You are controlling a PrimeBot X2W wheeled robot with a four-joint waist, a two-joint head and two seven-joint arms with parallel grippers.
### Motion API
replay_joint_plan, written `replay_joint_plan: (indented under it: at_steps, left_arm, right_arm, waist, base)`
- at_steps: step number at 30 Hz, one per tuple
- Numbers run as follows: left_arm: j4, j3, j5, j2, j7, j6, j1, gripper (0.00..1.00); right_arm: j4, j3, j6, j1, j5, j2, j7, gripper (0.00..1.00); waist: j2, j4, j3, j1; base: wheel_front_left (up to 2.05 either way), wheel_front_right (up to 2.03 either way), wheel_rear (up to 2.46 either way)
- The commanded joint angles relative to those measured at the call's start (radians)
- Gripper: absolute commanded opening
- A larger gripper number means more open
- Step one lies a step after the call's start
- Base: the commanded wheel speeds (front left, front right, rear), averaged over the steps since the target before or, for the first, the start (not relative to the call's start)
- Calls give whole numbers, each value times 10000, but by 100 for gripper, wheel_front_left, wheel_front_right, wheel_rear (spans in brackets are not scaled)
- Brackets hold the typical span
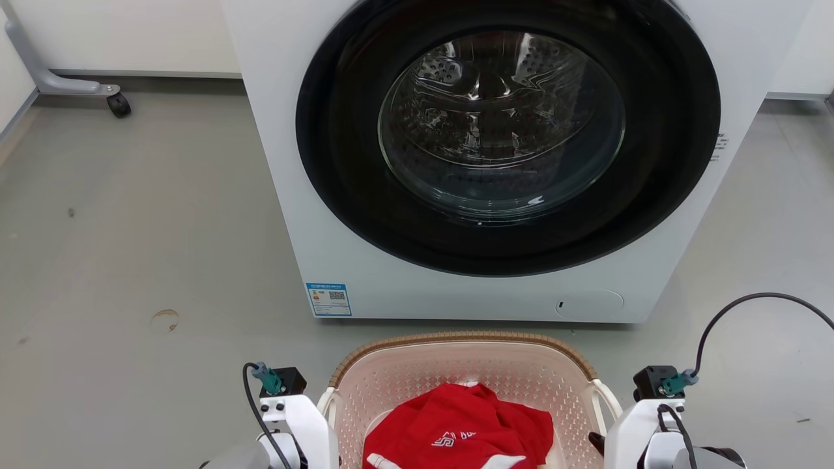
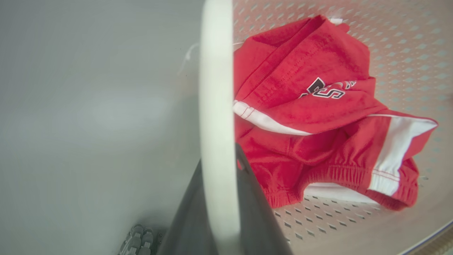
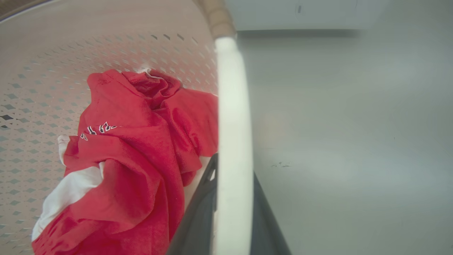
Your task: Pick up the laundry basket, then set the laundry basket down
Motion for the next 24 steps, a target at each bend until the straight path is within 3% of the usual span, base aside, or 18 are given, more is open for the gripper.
replay_joint_plan:
  at_steps: [1, 24]
  left_arm:
    - [527, 194, 73, 1396, -47, 351, -285, 0]
    - [527, 194, 20, 1387, 11, 388, -240, 0]
  right_arm:
    - [552, -6, -140, -127, 24, -1195, -212, 0]
    - [533, 81, -140, -87, 25, -1195, -235, 0]
  waist:
    - [-1, -7, -1, 0]
    - [-1, -22, -43, 0]
  base:
    - [0, 0, 0]
    - [0, 0, 0]
